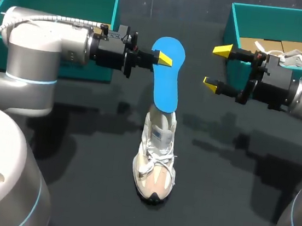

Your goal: Take the shoe out of the shoebox, open the shoe tongue, remove and reinsert the insole, then place the shoe into the shoebox

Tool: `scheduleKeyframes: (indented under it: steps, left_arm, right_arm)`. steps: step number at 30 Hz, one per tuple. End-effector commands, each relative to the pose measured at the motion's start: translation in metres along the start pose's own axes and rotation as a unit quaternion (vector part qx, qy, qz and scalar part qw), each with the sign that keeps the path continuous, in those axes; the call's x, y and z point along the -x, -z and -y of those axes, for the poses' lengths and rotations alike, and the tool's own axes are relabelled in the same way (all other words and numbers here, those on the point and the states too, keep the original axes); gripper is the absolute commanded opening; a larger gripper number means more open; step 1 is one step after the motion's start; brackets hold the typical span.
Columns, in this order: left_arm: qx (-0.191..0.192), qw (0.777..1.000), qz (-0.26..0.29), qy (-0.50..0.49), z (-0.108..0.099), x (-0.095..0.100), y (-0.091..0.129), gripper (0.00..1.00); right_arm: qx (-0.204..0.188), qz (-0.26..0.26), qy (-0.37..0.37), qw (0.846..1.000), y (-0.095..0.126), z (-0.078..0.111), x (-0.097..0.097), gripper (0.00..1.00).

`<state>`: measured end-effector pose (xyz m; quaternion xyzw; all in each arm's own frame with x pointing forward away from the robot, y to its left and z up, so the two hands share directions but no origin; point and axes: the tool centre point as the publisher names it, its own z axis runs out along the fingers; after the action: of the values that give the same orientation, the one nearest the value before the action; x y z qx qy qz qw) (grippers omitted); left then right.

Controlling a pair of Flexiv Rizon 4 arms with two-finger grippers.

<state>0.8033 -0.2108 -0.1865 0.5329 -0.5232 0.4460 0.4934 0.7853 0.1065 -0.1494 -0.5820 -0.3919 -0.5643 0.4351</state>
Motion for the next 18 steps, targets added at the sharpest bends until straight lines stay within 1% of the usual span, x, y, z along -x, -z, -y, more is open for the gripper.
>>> scheduleKeyframes:
  steps: [1,7,11,14,16,18]
  left_arm:
    - [-0.002,1.000,0.000,0.004,0.001,0.003,-0.006,0.00]
    - [-0.006,1.000,0.000,0.013,0.004,0.005,-0.008,0.00]
    - [-0.010,1.000,0.000,0.027,0.006,0.006,-0.008,0.00]
    - [-0.010,1.000,0.000,0.027,0.006,0.006,-0.008,0.00]
    - [-0.010,1.000,0.000,0.027,0.006,0.006,-0.008,0.00]
    - [-0.010,1.000,0.000,0.027,0.006,0.006,-0.008,0.00]
  right_arm:
    - [-0.011,0.028,0.019,0.999,0.005,0.001,-0.003,1.00]
    - [-0.033,0.089,0.059,0.994,0.008,0.001,-0.012,1.00]
    - [-0.034,0.147,0.068,0.986,0.011,0.000,-0.019,1.00]
    - [-0.028,0.201,0.078,0.976,0.012,0.002,-0.028,1.00]
    - [-0.022,0.254,0.071,0.964,0.012,0.003,-0.036,1.00]
    - [-0.017,0.291,0.073,0.954,0.012,0.005,-0.044,1.00]
